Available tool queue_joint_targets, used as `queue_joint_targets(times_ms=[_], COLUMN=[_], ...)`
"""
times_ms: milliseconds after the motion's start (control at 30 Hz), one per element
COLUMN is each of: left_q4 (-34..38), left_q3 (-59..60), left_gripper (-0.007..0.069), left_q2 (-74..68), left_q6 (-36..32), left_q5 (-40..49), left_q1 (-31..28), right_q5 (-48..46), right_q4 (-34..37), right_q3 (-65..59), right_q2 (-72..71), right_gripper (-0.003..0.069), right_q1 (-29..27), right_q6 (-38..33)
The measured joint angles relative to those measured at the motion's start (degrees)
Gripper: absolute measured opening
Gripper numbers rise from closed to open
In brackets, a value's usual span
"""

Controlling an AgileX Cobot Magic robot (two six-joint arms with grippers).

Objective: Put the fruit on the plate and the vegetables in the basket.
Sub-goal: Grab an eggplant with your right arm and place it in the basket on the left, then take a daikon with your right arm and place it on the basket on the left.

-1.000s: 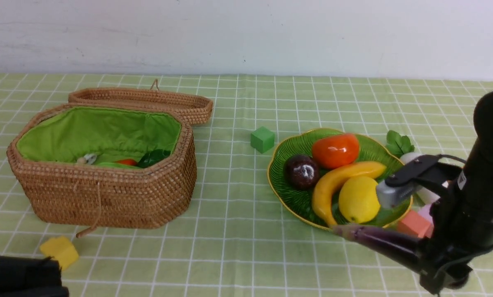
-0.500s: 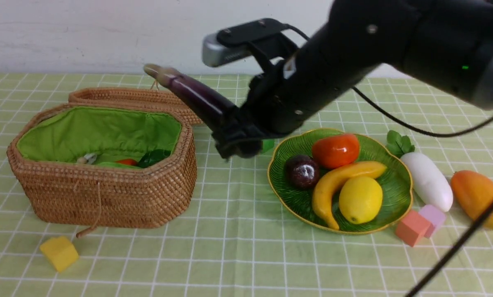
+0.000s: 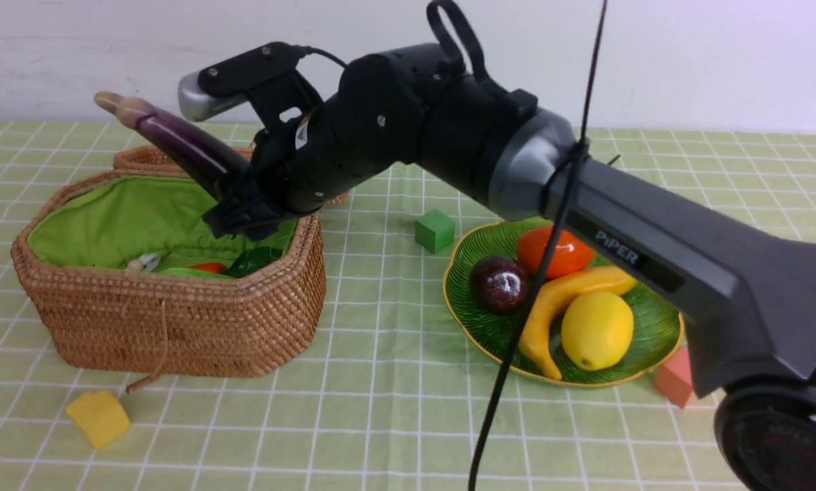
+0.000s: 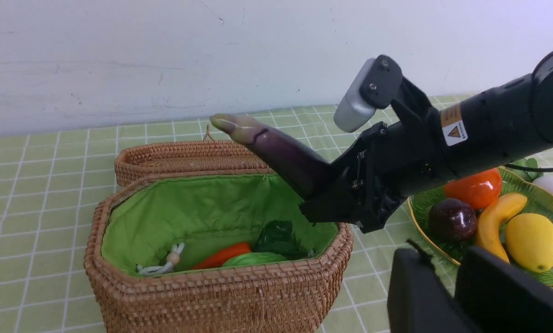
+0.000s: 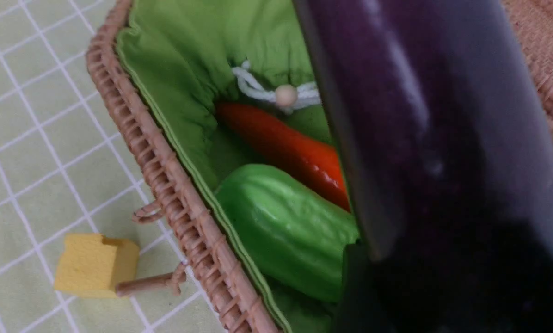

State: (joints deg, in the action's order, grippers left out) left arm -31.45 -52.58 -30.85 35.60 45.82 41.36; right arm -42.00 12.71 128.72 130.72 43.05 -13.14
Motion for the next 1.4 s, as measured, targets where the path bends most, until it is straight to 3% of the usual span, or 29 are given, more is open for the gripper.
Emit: queue_joint_targets(times_ms=[133, 300, 433, 533, 700, 833, 967, 1100, 1233, 1367, 1400], left_q4=[0.11, 0.24, 1.35, 4.00, 12.02, 24.28, 35.63, 43.41, 48.46, 49.28, 49.36], left_q3=[0.00, 0.00, 0.00, 0.00, 0.00, 0.00, 0.00, 0.00, 0.00, 0.00, 0.00], left_gripper=[0.0139, 0.0141, 0.0144, 0.0144, 0.0144, 0.0144, 0.0144, 0.0145, 0.0146, 0.0148, 0.0148], left_q2=[0.00, 0.00, 0.00, 0.00, 0.00, 0.00, 0.00, 0.00, 0.00, 0.00, 0.00], left_q6=[0.00, 0.06, 0.18, -0.20, -6.21, -17.13, -29.12, -38.07, -44.05, -45.80, -45.87], left_q5=[0.14, 0.16, 0.16, -0.35, -2.88, -4.63, -4.94, -5.06, -5.12, -5.25, -5.25], left_q1=[0.00, 0.00, 0.00, 0.00, 0.00, 0.00, 0.00, 0.00, 0.00, 0.00, 0.00], right_q5=[0.59, 0.20, -4.56, -14.14, -28.02, -29.73, -29.80, -29.74, -29.75, -29.62, -29.07], right_q4=[-0.08, -1.41, -4.01, -8.97, -22.38, -28.60, -28.49, -26.72, -23.40, -18.90, -16.83], right_q3=[0.00, 0.25, 0.26, 0.31, 0.56, 0.03, -3.49, -11.28, -23.28, -32.75, -35.28], right_q2=[0.85, -0.29, -3.12, -8.07, -15.74, -20.25, -24.30, -29.33, -33.60, -32.29, -30.82], right_gripper=[0.0475, 0.0666, 0.0665, 0.0596, 0.0391, 0.0165, 0.0001, -0.0017, -0.0003, 0.0064, 0.0113], right_q1=[0.21, 0.69, 0.63, 0.57, -0.51, -4.82, -10.60, -17.59, -28.82, -36.80, -39.24], right_q6=[-0.21, -0.40, -0.40, 0.66, 4.54, 8.47, 12.43, 14.43, 14.80, 14.52, 13.68])
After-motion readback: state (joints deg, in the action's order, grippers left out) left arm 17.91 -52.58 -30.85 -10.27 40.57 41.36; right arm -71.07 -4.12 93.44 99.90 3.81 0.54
